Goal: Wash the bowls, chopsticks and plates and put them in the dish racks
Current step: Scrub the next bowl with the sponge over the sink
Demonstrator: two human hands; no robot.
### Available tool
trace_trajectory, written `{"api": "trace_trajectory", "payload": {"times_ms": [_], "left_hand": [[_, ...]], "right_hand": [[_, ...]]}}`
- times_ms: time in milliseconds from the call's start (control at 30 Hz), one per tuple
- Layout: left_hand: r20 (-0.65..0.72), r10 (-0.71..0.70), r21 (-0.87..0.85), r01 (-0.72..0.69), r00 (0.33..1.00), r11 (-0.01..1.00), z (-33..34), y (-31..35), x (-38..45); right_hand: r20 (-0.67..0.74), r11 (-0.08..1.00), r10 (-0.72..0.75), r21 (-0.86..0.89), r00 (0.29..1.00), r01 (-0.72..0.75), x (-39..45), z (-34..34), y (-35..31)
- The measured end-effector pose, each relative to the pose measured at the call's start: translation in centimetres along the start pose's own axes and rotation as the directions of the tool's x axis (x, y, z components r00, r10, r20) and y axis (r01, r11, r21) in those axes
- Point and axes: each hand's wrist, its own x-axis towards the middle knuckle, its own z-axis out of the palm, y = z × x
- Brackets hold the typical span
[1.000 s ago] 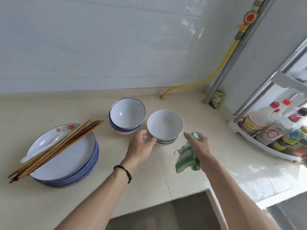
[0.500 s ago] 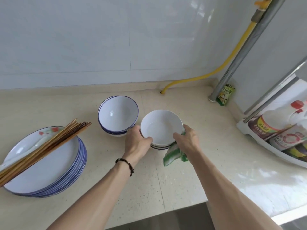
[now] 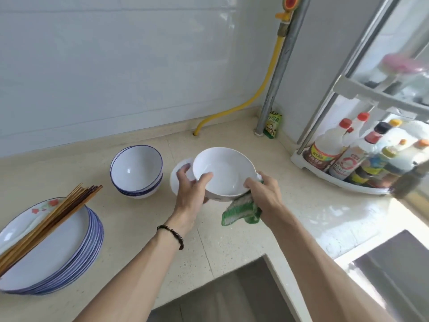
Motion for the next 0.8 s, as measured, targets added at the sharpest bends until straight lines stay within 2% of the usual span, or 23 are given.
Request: {"api": "trace_trajectory", "payload": {"times_ms": [67,133,233,333,400,433,533,633,700,800], "left_hand": [[0.169,-0.166,-0.184,0.196,0.972,0.963,1.8,-0.2,-1.2],[0.289,-0.219,-0.262,0.297,0.932,0.918,3.7,-0.9,-2.5],[0.336,-0.219,-0.240,0.308,0.916,0.920,7.0,-2.5,-4.7],[0.353,-0.215,-0.162,0.285,0.911,0.945,10.8,-4.2,-7.4],[0.339,-0.228,-0.078,0.269,0.913,0.960,13.5,-5.5,-9.1],[0.328,-0.235,-0.032,0.259,0.915,0.965,14.8,-6.1,-10.0],[0.310,-0.216,0.133,0.183,0.926,0.974,18.7,-8.0,-12.6],[0.357,-0.164,0.301,0.053,0.920,0.952,22.5,-9.6,-14.2],[0.406,-0.119,0.459,-0.090,0.906,0.884,24.9,-10.2,-14.7],[0.499,-0.084,0.644,-0.304,0.862,0.702,28.0,-10.7,-15.5]], "right_hand": [[-0.005,0.999,0.018,0.041,1.000,-0.018,-1.5,-2.2,0.6],[-0.017,0.996,0.039,0.077,0.999,-0.037,-2.9,-4.7,1.7],[-0.047,0.993,0.067,0.102,0.997,-0.062,-4.7,-9.2,4.5],[-0.171,0.990,0.093,0.119,0.981,-0.073,-6.4,-14.6,7.7],[-0.270,0.971,0.167,0.213,0.948,-0.111,-7.5,-18.7,9.5],[-0.272,0.944,0.223,0.300,0.936,-0.138,-8.1,-20.9,10.2],[-0.172,0.826,0.366,0.512,0.915,-0.235,-9.8,-27.0,12.4],[-0.225,0.841,0.381,0.486,0.897,-0.235,-11.3,-31.4,15.1],[-0.301,0.896,0.339,0.392,0.891,-0.209,-12.1,-33.6,16.7],[-0.365,0.930,0.276,0.337,0.889,-0.150,-12.7,-36.2,19.0]]}}
